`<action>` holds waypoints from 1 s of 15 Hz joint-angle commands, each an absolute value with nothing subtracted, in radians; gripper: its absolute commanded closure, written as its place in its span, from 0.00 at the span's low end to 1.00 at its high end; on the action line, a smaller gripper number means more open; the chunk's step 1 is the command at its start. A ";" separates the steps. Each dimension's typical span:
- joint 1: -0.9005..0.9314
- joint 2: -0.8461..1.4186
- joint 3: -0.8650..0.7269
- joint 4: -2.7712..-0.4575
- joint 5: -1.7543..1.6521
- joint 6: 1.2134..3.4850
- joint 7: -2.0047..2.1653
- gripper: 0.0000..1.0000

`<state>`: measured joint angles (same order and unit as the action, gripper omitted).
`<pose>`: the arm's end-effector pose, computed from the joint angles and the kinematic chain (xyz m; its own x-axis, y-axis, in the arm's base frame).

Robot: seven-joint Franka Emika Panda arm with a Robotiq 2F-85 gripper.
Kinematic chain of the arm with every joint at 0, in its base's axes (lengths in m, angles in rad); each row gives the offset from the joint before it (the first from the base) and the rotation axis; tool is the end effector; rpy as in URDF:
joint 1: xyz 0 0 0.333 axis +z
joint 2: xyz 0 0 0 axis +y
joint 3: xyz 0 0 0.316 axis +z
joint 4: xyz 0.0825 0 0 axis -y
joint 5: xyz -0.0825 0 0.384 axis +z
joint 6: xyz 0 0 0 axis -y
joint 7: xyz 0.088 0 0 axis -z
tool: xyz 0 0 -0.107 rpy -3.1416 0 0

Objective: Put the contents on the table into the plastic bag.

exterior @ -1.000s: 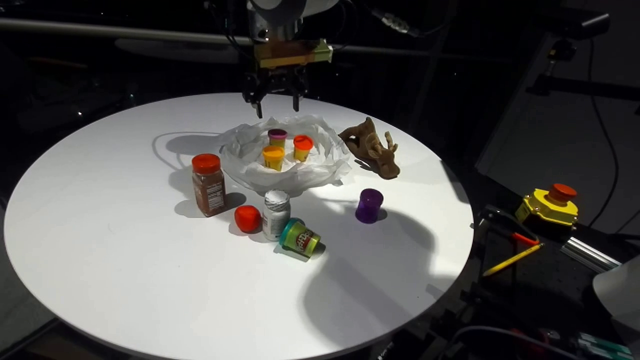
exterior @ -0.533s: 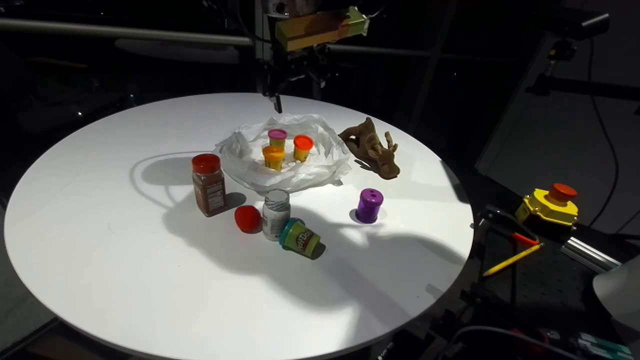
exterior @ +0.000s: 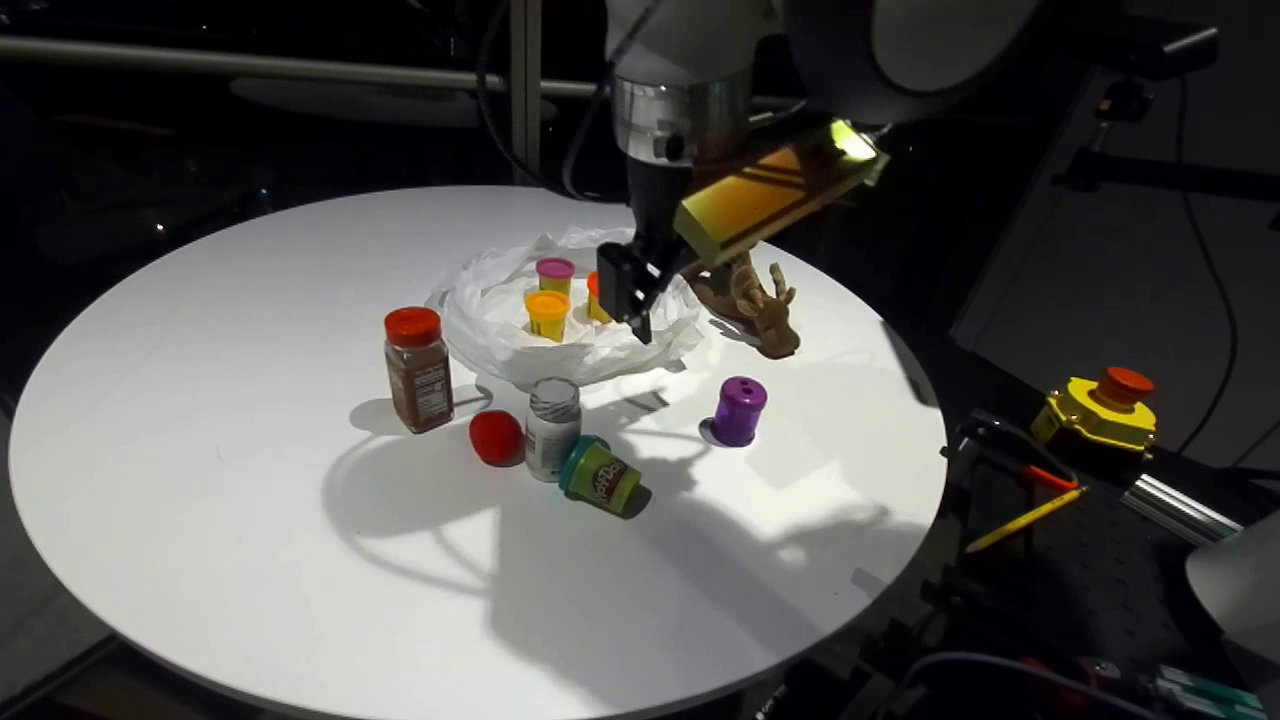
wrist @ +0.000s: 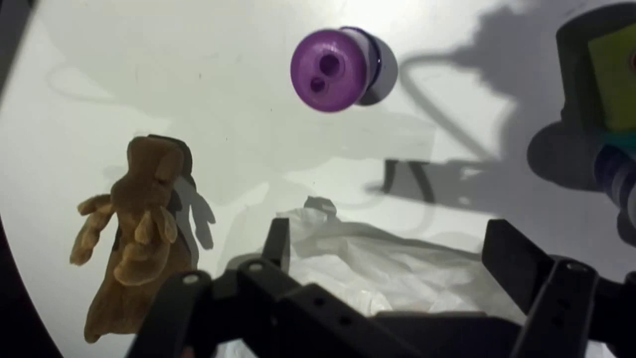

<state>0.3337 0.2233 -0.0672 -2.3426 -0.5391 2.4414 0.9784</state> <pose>0.4856 0.1310 0.2290 0.9597 -0.2452 0.1373 -0.2773 -0.9060 0.3197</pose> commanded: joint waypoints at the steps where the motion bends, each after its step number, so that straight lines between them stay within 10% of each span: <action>1: 0.296 0.042 -0.037 -2.597 -0.647 2.566 1.074 0.00; 15: 0.138 0.173 -0.059 -2.651 -0.597 2.881 0.777 0.00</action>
